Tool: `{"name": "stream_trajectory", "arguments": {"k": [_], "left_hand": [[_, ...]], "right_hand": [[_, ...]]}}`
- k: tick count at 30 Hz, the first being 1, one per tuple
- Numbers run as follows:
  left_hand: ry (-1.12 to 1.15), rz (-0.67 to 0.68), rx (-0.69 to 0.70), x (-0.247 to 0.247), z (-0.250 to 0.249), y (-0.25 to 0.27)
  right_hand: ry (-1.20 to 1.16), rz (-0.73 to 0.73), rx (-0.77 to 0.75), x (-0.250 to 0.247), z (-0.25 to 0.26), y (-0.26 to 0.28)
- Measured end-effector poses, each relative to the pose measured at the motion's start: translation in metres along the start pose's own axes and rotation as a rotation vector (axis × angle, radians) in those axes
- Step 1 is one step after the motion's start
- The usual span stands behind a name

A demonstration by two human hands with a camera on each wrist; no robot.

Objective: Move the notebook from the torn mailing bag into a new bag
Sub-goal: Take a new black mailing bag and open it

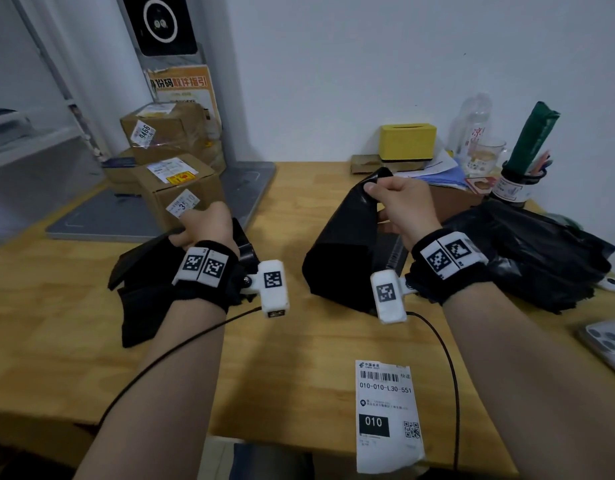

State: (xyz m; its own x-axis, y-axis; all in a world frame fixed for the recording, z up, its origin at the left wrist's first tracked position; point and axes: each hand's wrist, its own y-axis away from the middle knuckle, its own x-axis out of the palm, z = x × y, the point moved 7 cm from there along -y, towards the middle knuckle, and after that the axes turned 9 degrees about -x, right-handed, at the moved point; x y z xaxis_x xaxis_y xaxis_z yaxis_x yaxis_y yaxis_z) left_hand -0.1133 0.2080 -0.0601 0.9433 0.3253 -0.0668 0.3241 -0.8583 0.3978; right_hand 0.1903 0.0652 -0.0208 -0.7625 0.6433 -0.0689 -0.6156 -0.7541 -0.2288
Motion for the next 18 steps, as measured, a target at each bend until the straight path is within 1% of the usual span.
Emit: {"name": "stream_trajectory", "arguments": {"k": [1, 2, 3, 4, 5, 6, 7, 8, 9, 11, 12, 13, 16, 18], "left_hand": [[-0.028, 0.038, 0.074, 0.008, -0.007, 0.012], [-0.054, 0.112, 0.16, 0.018, -0.014, 0.024], [-0.095, 0.238, 0.249, 0.033, -0.019, 0.039], [-0.173, 0.399, 0.326, 0.051, -0.021, 0.056], [-0.311, 0.571, 0.388, 0.07, -0.018, 0.075], [-0.463, 0.725, 0.424, 0.086, -0.01, 0.093], [-0.588, 0.842, 0.433, 0.098, 0.001, 0.105], [-0.664, 0.904, 0.429, 0.107, 0.011, 0.109], [-0.696, 0.901, 0.428, 0.112, 0.017, 0.106], [-0.707, 0.799, 0.455, 0.117, 0.019, 0.094], [-0.707, 0.751, 0.44, 0.119, 0.02, 0.087], [-0.694, 0.709, 0.395, 0.121, 0.022, 0.077], [-0.614, 0.627, 0.19, 0.125, 0.028, 0.049], [-0.605, 0.575, 0.119, 0.131, 0.025, 0.036]], "right_hand": [[0.011, 0.018, 0.01, 0.0, -0.002, -0.001], [0.02, 0.035, 0.014, 0.0, -0.003, -0.002], [0.02, 0.053, 0.017, 0.001, -0.003, -0.003], [0.011, 0.069, 0.022, 0.002, -0.003, -0.004], [-0.009, 0.085, 0.034, 0.003, -0.002, -0.005], [-0.046, 0.098, 0.051, 0.004, -0.001, -0.006], [-0.087, 0.105, 0.063, 0.004, 0.0, -0.007], [-0.118, 0.104, 0.069, 0.004, 0.002, -0.007], [-0.139, 0.1, 0.072, 0.003, 0.003, -0.009], [-0.163, 0.102, 0.081, 0.0, 0.004, -0.011], [-0.179, 0.114, 0.091, -0.001, 0.003, -0.012], [-0.203, 0.139, 0.101, -0.001, 0.0, -0.013], [-0.281, 0.245, 0.137, 0.002, -0.009, -0.015], [-0.25, 0.296, 0.151, 0.002, -0.017, -0.018]]}}
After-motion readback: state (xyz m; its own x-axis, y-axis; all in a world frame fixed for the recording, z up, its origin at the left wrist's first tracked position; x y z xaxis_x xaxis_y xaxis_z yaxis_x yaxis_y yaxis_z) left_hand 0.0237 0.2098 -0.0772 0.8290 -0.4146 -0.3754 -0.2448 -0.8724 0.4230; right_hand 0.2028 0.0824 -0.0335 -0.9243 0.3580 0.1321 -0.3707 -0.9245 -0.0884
